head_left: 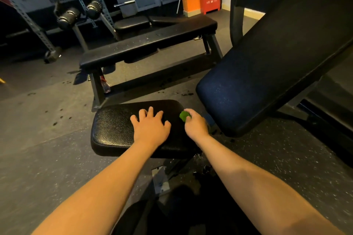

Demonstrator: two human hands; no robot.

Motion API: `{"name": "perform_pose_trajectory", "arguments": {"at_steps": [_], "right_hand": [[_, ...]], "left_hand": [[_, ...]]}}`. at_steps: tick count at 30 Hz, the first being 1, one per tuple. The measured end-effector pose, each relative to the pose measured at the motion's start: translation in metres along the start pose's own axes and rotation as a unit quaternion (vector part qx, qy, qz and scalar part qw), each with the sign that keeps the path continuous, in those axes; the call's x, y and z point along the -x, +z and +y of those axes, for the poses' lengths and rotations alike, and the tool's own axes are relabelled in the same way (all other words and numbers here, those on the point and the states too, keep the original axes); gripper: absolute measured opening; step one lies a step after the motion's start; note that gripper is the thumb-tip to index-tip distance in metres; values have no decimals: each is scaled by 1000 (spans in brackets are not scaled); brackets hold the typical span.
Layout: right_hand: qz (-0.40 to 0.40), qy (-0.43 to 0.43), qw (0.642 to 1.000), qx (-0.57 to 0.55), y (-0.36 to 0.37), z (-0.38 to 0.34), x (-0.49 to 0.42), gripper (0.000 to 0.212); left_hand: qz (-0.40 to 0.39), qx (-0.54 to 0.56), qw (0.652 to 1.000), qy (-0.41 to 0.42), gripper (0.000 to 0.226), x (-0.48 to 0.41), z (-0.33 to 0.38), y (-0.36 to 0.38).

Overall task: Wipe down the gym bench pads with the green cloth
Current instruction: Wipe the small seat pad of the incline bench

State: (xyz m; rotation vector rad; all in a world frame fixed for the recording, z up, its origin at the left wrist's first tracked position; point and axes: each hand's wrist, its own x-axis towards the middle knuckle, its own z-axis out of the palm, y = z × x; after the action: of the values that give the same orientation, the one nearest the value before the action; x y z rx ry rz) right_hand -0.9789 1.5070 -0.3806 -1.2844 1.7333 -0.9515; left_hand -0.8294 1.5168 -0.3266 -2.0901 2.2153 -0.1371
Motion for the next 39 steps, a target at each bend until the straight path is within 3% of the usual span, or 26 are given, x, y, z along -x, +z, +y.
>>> {"name": "perform_pose_trajectory", "arguments": {"at_steps": [11,16,20,22,25,28,31,36,39], "right_hand": [[-45,10,999,-19,24,-33,-88,46],[-72,-78,994,10,37,-45,-89,42],[-124,-145,982,2,42,-47,-71,38],[-122,-131,984,-18,42,-53,-64,39],[-101,-31,990,-91,36,-75,-48,42],[-106,54,983,-139,32,-117,-23,31],[-102,73,981,-147,38,-165,4,25],[-127,37,991,-25,68,-231,36,27],[-180,22,983,29,81,-266,50,30]], "left_hand": [[-2,10,1000,-1,62,-9,7,8],[0,15,1000,-9,63,-10,7,8],[52,43,998,2,58,-7,5,9],[49,112,992,5,56,-4,0,6],[51,191,980,7,60,10,-14,-6],[25,200,979,-11,56,26,-40,-30],[-16,206,978,-35,53,40,-81,-61],[-128,369,916,-91,49,66,-142,-109],[-177,399,890,-133,49,76,-173,-142]]}}
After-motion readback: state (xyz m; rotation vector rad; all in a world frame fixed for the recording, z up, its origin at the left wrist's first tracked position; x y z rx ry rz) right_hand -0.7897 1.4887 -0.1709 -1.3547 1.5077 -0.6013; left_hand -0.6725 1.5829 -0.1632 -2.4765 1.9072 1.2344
